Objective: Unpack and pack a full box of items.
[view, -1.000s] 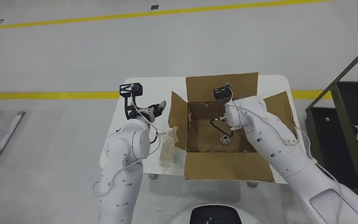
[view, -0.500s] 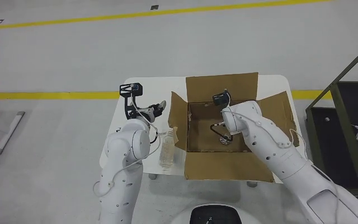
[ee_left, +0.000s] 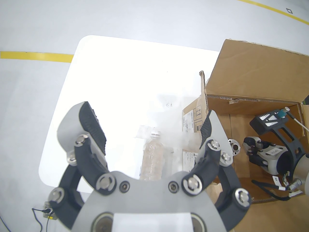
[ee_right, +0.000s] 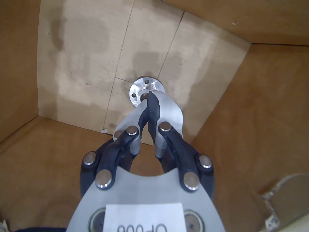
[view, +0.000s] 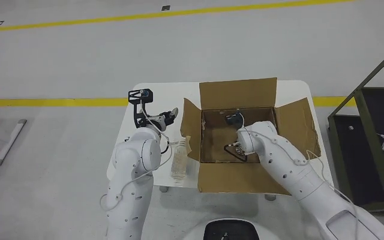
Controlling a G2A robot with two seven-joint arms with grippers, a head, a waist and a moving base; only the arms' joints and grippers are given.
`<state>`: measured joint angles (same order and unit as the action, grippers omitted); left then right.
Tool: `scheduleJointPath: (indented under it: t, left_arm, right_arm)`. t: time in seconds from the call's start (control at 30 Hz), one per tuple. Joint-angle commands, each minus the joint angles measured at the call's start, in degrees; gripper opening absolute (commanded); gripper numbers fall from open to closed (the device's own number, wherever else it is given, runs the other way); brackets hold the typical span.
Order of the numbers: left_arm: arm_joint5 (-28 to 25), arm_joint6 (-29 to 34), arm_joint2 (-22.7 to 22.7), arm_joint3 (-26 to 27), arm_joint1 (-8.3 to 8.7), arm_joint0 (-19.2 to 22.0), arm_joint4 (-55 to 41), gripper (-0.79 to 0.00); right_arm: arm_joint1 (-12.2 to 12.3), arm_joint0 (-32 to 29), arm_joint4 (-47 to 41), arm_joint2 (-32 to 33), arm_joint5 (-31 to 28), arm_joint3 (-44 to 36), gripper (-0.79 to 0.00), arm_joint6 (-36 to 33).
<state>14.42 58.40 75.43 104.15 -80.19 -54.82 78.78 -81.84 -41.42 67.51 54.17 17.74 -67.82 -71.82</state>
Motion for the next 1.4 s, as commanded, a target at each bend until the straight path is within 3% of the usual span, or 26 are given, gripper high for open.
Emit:
scheduleJointPath:
  t: [0.0, 0.1, 0.37, 0.4, 0.43, 0.53, 0.77, 1.37]
  left_arm:
    - [0.0, 0.0, 0.0, 0.0, 0.0, 0.0, 0.0, 0.0]
    - [0.0, 0.0, 0.0, 0.0, 0.0, 0.0, 0.0, 0.0]
    - [0.0, 0.0, 0.0, 0.0, 0.0, 0.0, 0.0, 0.0]
    - [0.0, 0.0, 0.0, 0.0, 0.0, 0.0, 0.0, 0.0]
    - [0.0, 0.0, 0.0, 0.0, 0.0, 0.0, 0.0, 0.0]
    - [0.0, 0.0, 0.0, 0.0, 0.0, 0.0, 0.0, 0.0]
    - [0.0, 0.0, 0.0, 0.0, 0.0, 0.0, 0.0, 0.0]
    - [0.0, 0.0, 0.0, 0.0, 0.0, 0.0, 0.0, 0.0]
  right_arm:
    - [-0.1, 0.2, 0.0, 0.0, -0.2, 0.5, -0.459, 0.3]
    - [-0.3, 0.5, 0.4, -0.2, -0.1, 1.4, -0.4, 0.8]
    - [-1.3, 1.6, -0.5, -1.1, -0.4, 5.6, -0.394, 2.9]
    - [-1.4, 1.7, -0.7, -1.2, -0.4, 6.1, -0.376, 3.2]
    - [-1.5, 1.8, -0.7, -1.3, -0.4, 6.7, -0.296, 3.4]
    - [-1.9, 2.1, -1.1, -1.6, -0.4, 7.9, -0.283, 4.0]
    - [-2.6, 2.2, -1.6, -2.0, -0.6, 10.4, -0.394, 5.4]
    - [-3.8, 2.8, -1.8, -2.5, -1.0, 14.2, -0.483, 6.5]
